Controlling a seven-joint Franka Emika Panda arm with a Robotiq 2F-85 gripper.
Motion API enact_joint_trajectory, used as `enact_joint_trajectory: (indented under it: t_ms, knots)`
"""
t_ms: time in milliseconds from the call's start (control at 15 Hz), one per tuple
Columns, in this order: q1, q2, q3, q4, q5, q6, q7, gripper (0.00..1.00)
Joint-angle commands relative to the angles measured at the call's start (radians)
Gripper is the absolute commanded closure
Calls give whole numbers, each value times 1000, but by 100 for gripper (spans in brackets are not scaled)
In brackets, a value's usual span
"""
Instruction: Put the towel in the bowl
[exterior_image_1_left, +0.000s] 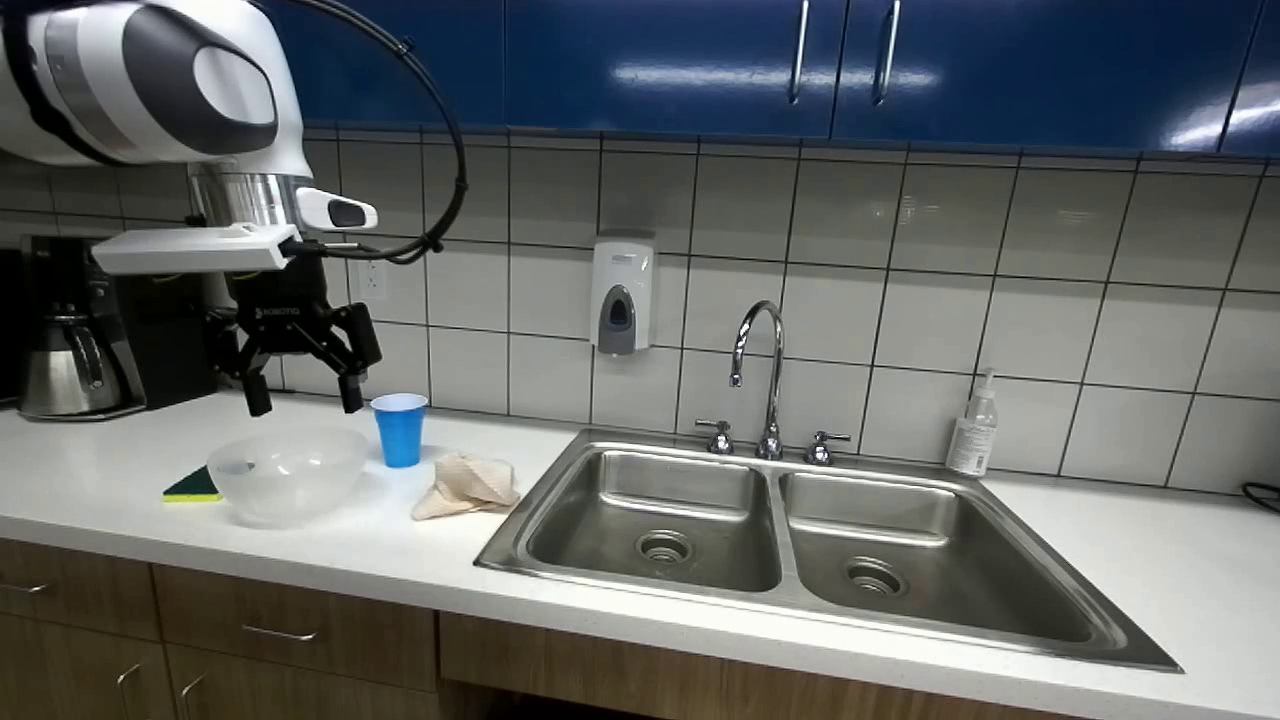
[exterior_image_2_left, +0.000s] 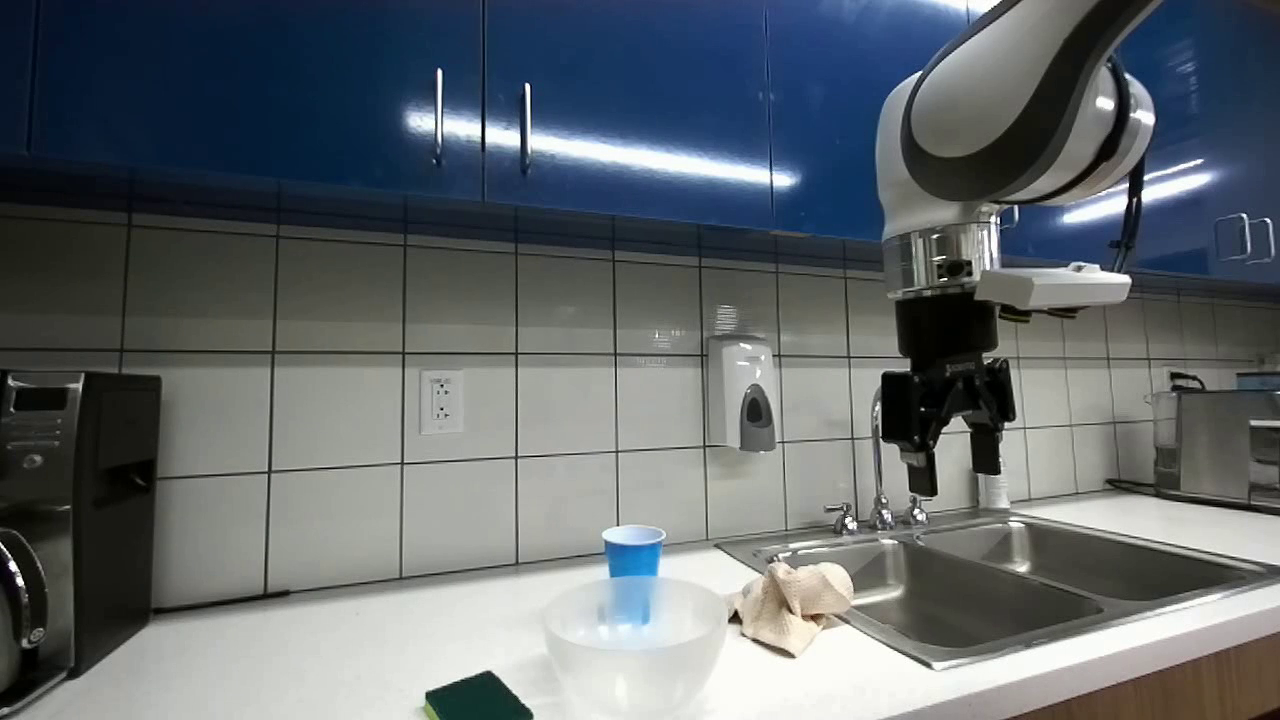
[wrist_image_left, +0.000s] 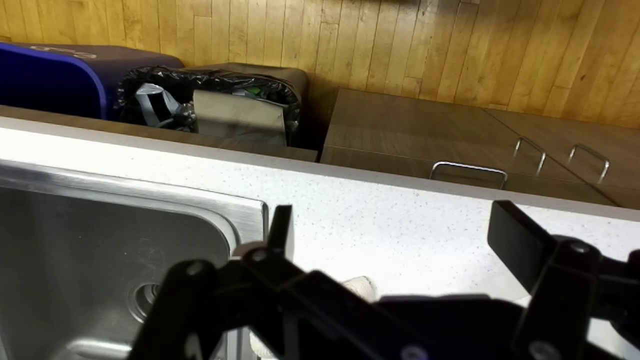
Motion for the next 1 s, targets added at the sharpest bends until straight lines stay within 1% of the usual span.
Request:
enact_joint_trajectory:
  t_ms: [0,267,600,800,933]
  knots:
    - [11,22,-13,13,-6,-14,-18,0]
    - [42,94,-72,45,8,-37,-187,0]
    - [47,183,-124,90,-2,-29,-360,0]
    - [44,248,-137,137,-5,-16,-435,0]
    - [40,298,-134,180,-13,-14,-457,0]
